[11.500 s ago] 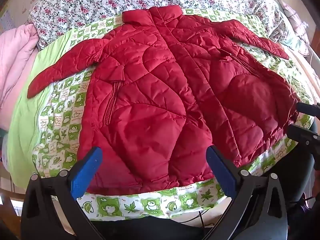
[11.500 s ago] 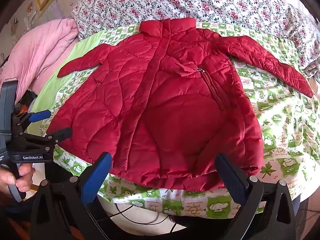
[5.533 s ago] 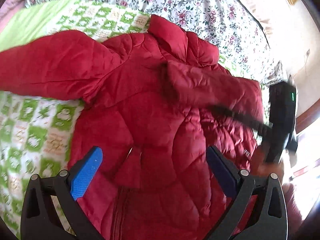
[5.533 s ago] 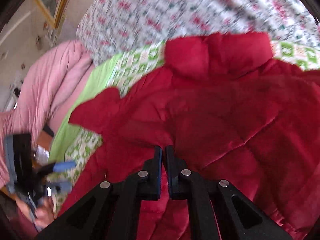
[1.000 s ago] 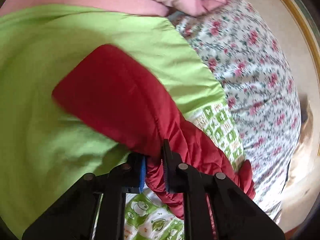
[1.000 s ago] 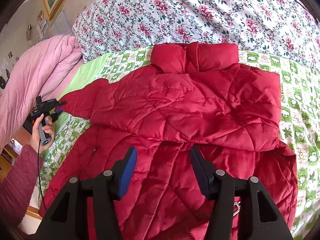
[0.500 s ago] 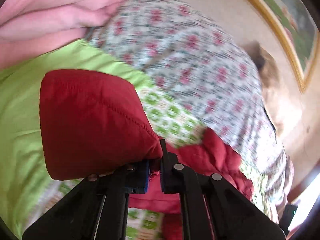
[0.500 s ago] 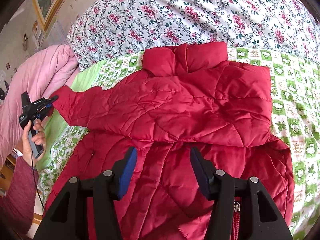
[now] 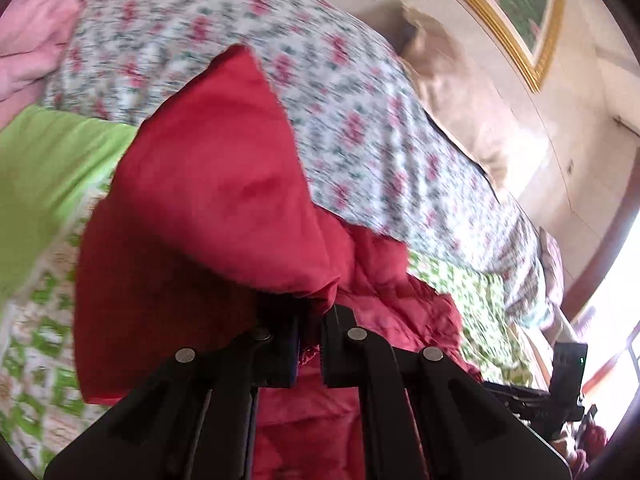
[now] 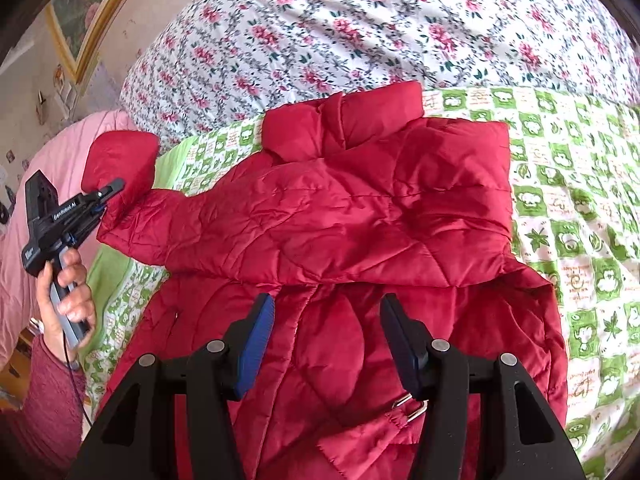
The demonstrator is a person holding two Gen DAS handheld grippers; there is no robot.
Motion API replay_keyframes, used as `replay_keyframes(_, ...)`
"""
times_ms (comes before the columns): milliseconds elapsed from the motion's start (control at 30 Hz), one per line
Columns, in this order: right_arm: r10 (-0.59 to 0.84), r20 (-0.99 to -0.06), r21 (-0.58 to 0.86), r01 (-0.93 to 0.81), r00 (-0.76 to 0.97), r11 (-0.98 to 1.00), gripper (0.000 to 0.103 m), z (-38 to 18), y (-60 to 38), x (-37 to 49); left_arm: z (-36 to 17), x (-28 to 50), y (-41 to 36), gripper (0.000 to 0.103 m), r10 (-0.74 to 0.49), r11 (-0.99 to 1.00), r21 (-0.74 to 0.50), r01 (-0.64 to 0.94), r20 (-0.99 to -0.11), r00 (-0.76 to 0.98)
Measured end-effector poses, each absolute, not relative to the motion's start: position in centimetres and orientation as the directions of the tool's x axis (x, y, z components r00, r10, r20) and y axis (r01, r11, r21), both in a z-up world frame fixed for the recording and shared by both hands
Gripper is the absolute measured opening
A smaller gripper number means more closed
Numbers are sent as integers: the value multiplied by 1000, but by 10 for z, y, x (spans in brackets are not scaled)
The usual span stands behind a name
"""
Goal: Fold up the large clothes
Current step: 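Fold the held sleeve across the jacket body and open the left gripper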
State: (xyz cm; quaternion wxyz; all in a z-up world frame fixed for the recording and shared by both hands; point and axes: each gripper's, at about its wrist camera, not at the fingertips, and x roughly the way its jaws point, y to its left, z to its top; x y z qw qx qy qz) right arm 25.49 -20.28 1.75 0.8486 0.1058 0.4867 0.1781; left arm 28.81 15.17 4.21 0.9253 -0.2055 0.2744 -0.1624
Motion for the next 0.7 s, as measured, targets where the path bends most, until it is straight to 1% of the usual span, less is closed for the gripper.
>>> replay_keyframes(200,410,-776,376,-169,480,911,57,20,-220,258,40,295,88,5,-485,856,-425,294,-462,742)
replay_keyframes(300,414,-769,398,-142,487,906,57,20,-231,261,34,300,53,5,-498,860,-386,333,-496,711)
replay_keyframes(433,397,-770,395,-115,500,912,59,19,-240,266,22,306,18,5,-489,871,-348,347,-541,685)
replay_keyframes(567,408,-762,422,-92,502,902,58,16,-248,271,5,312,-13,5,-467,884,-298,360,-580,668)
replay_keyframes(667,431,-747,457,-80,506,886,59,14,-252,277,-9,315,-33,5,-458,887,-258,383,-605,651)
replay_keyframes(700,457,-729,489,-79,510,869,59,12,-254,280,-14,315,-39,5,-460,884,-249,394,-612,643)
